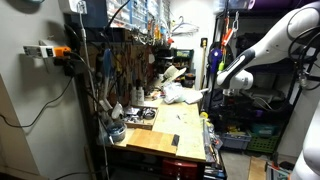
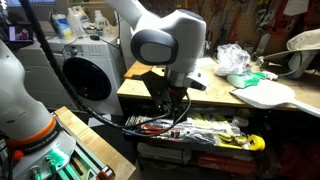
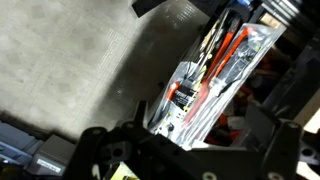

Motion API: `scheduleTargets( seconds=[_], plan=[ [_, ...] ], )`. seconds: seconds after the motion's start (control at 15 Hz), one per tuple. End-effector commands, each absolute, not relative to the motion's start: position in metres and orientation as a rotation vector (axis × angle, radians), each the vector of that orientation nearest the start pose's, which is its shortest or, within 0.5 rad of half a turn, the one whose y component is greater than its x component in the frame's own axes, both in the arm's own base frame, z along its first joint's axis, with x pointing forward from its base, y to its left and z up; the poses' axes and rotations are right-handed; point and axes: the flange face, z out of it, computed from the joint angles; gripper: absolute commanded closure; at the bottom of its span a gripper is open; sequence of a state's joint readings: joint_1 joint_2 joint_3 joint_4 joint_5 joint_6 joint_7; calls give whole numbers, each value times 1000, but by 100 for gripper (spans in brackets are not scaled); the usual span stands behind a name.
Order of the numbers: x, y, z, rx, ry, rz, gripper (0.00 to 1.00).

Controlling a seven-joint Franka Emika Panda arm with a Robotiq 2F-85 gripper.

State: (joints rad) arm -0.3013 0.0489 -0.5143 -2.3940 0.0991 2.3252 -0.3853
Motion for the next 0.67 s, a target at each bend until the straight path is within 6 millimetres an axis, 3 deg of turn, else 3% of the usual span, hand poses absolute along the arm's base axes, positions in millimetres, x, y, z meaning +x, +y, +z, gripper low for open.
scheduleTargets(
  seconds=[0.0, 0.2, 0.47, 0.6],
  plan=[
    [334, -358, 279, -2942, 809, 104, 0],
    [339, -371, 255, -2934, 869, 146, 0],
    [342, -374, 254, -2935, 879, 145, 0],
    [354, -384, 246, -2887, 976, 125, 0]
  ],
)
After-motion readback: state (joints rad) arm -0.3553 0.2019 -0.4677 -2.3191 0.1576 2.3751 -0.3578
